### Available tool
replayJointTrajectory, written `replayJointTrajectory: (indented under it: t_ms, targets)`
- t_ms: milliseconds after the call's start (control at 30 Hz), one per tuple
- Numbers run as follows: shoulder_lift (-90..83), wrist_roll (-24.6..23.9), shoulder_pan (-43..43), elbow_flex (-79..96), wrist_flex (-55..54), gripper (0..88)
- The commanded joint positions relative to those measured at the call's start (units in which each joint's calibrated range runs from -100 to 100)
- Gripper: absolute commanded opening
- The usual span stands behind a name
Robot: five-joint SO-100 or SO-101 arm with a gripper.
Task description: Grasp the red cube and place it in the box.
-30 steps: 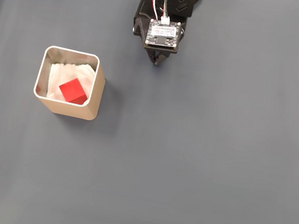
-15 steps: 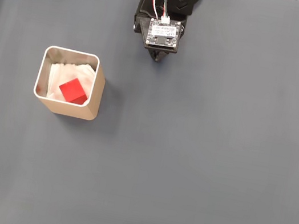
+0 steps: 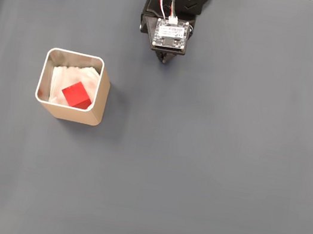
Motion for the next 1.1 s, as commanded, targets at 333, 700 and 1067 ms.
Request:
replayJointTrajectory:
  t_ms: [333,700,1067]
  targets:
    - [-0.63,1.71,0.48,0.91,4.23,1.3]
    - [-0.63,1.22,-0.02,0.91,4.23,1.3]
    - [-0.63,1.22,-0.02,0.91,4.23,1.3]
